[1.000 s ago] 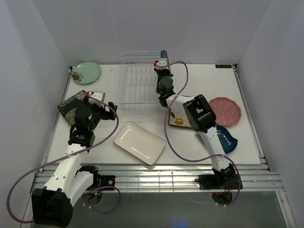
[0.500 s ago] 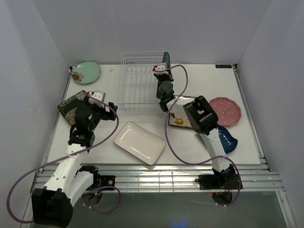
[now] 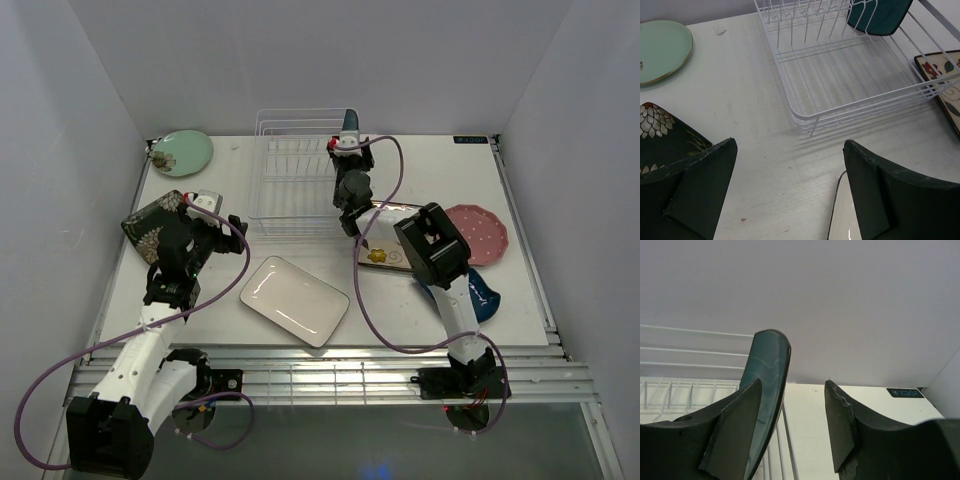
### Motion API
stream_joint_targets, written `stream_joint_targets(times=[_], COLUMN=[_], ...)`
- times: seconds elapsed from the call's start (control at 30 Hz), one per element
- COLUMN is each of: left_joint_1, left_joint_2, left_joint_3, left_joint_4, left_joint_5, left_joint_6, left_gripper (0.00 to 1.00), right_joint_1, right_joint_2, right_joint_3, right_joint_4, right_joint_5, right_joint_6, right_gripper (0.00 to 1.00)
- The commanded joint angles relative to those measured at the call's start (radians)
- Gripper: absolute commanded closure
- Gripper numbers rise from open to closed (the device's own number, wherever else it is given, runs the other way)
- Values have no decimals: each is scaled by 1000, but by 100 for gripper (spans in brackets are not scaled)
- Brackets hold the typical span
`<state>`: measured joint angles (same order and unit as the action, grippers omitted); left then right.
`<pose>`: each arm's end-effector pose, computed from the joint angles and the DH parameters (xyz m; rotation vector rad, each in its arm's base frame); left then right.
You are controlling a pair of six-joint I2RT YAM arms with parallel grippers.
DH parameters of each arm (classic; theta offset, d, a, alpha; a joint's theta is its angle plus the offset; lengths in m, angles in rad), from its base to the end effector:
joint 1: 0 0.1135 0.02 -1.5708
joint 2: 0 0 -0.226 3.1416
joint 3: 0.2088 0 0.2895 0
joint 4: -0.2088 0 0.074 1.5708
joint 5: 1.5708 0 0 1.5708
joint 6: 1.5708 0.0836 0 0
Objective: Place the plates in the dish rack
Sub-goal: Insert the plate into the dish rack.
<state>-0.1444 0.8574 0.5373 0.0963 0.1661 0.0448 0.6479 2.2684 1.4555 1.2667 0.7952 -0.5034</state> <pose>0.3071 -0.0586 0.2175 0.2879 1.7736 -0.2203 0.4527 0.2678 0.1804 0.0204 1.2650 -0.3185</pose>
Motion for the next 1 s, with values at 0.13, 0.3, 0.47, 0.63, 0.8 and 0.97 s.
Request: stream_joint_targets(times=[0.13,0.3,0.47,0.63,0.8,0.97], left_joint_1=[-3,-3,-3,-3,-3,-3], left_joint_2=[-17,-18,-23,-20,-18,-9], left_joint_3=[10,13,12,13,15,13], left_joint_4=[-13,-17,-18,-23,-23,-20], left_joint_5=[13,24,24,26,24,27], left_joint_6=[3,3,3,3,3,3], left_gripper=[2,2,2,2,2,2], right_joint_1=[2,-1,-21,-25,-33,-33], right_joint_2=[-197,-257,-363,-480,-634,-734], right_joint_3=[5,80,86,8,-182,-280], right_joint_4=[-125,-445,-775,-926,-967,-1079], right_joint_5=[-20,-43,-103,-109,-163,-192], right_joint_6=[210,374,555,655,723,857], right_gripper=[37,30,3,10,10,10])
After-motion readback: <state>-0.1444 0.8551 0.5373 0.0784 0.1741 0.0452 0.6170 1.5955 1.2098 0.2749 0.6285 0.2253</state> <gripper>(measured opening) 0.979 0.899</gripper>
